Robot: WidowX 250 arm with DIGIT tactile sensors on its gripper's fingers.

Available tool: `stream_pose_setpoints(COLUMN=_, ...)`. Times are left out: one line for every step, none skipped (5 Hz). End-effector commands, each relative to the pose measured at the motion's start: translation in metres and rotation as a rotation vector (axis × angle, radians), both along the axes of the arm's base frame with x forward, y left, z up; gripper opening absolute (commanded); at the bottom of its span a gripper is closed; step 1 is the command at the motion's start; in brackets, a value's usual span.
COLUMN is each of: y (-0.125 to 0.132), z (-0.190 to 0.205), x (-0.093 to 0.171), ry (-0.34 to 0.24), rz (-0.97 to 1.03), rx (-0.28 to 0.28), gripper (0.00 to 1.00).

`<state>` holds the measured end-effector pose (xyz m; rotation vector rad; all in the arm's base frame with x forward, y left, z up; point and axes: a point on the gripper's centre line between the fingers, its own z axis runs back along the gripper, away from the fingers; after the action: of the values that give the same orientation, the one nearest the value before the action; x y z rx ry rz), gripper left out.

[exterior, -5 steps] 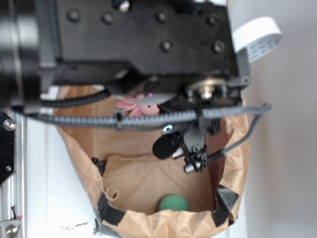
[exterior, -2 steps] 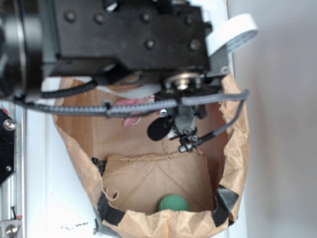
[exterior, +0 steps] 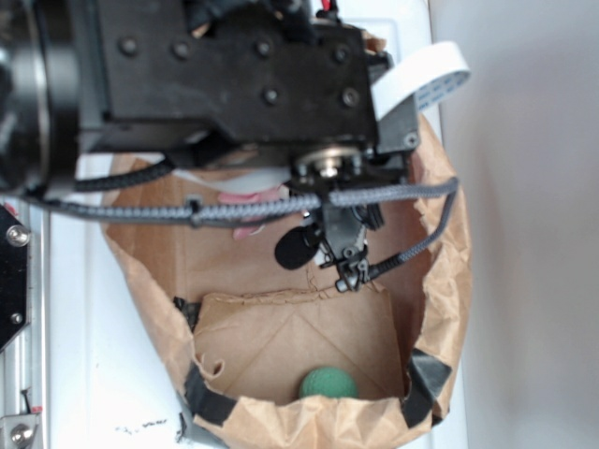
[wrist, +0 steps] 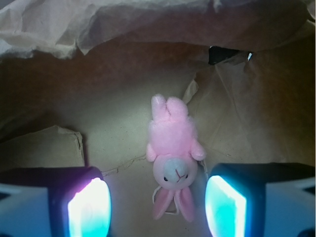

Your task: Grab the pink bunny.

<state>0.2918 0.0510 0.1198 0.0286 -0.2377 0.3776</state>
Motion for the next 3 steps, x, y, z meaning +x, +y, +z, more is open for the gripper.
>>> stream_pose_setpoints(y=0.01, z=0.017, x=0.002, ry=-0.057, rz=0.021, rx=0.008, gripper=1.0)
stream_pose_setpoints(y=0.01, z=0.017, x=0.002, ry=-0.057, rz=0.021, rx=0.008, gripper=1.0)
stream_pose_setpoints(y=0.013, z=-0.009, x=0.018, ry=-0.077, rz=0.071, rx=0.043, gripper=1.0)
